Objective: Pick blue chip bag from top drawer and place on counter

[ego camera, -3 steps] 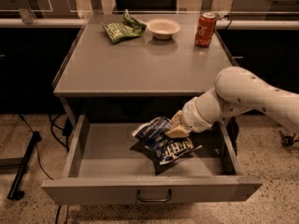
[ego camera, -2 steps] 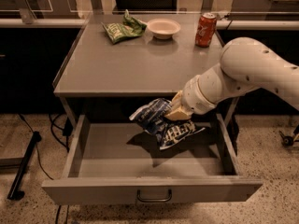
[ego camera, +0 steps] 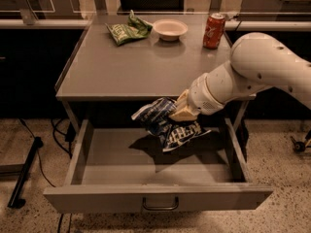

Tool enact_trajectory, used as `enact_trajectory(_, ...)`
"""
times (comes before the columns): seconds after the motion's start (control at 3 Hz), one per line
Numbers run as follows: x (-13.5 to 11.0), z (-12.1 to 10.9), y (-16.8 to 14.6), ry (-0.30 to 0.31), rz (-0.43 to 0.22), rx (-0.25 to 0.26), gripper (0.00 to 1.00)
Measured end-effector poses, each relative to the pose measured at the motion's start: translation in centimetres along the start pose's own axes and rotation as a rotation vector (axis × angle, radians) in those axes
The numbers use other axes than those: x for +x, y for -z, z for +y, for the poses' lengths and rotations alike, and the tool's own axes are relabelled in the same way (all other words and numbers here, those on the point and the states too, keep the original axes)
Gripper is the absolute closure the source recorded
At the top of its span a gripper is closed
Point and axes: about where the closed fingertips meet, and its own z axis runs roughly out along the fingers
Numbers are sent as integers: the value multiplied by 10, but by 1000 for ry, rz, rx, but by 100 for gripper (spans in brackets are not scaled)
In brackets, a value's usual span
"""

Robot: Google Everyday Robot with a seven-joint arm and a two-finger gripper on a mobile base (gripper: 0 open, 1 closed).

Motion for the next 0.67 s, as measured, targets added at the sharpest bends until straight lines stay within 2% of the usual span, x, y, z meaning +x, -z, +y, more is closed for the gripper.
enact_trajectory(0.33, -31, -5, 20, -5, -52, 18, 100)
enact_trajectory(0.67, -66, -24, 44, -8, -74, 55, 100)
